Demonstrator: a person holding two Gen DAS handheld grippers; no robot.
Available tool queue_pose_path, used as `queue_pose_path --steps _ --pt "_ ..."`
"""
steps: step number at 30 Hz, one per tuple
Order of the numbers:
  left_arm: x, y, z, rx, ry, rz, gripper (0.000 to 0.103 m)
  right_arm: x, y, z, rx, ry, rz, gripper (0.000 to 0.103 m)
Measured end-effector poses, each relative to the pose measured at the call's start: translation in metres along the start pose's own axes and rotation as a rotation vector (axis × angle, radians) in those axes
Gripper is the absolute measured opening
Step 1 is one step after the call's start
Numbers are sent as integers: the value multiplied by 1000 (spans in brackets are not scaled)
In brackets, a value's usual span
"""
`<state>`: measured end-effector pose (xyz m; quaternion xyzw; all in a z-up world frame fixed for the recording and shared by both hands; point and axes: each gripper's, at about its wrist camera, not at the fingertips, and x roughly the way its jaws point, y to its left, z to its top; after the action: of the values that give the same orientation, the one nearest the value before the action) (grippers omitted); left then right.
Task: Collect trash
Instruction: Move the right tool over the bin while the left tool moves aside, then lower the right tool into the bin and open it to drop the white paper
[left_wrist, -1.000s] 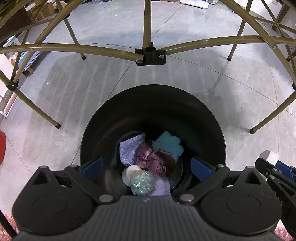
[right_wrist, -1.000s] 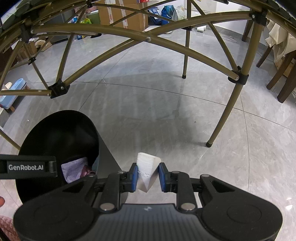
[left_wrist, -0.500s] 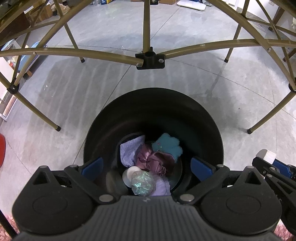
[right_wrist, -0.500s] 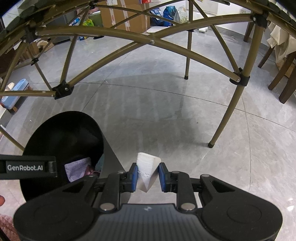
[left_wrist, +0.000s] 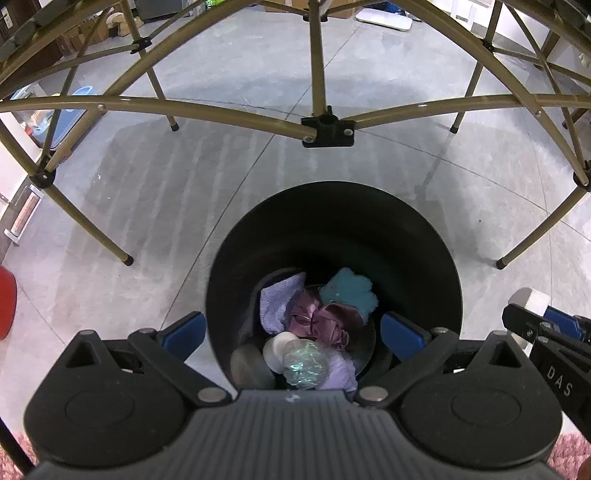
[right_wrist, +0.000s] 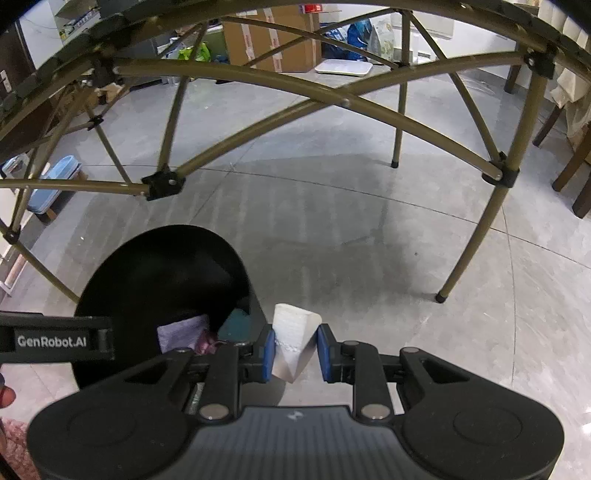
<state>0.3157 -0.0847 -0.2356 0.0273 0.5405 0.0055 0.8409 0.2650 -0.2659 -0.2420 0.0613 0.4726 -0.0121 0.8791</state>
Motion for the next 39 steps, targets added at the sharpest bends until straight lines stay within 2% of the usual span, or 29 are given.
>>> queue_pose_path --steps 12,26,39 --pt "-19 37 -3 -51 -41 7 103 -7 32 7 -48 -15 39 23" --pt "-39 79 -7 -105 -103 51 103 -10 79 13 -117 -19 83 23" --pt "-38 111 -12 -158 -106 98 103 1 124 17 -169 -8 115 24"
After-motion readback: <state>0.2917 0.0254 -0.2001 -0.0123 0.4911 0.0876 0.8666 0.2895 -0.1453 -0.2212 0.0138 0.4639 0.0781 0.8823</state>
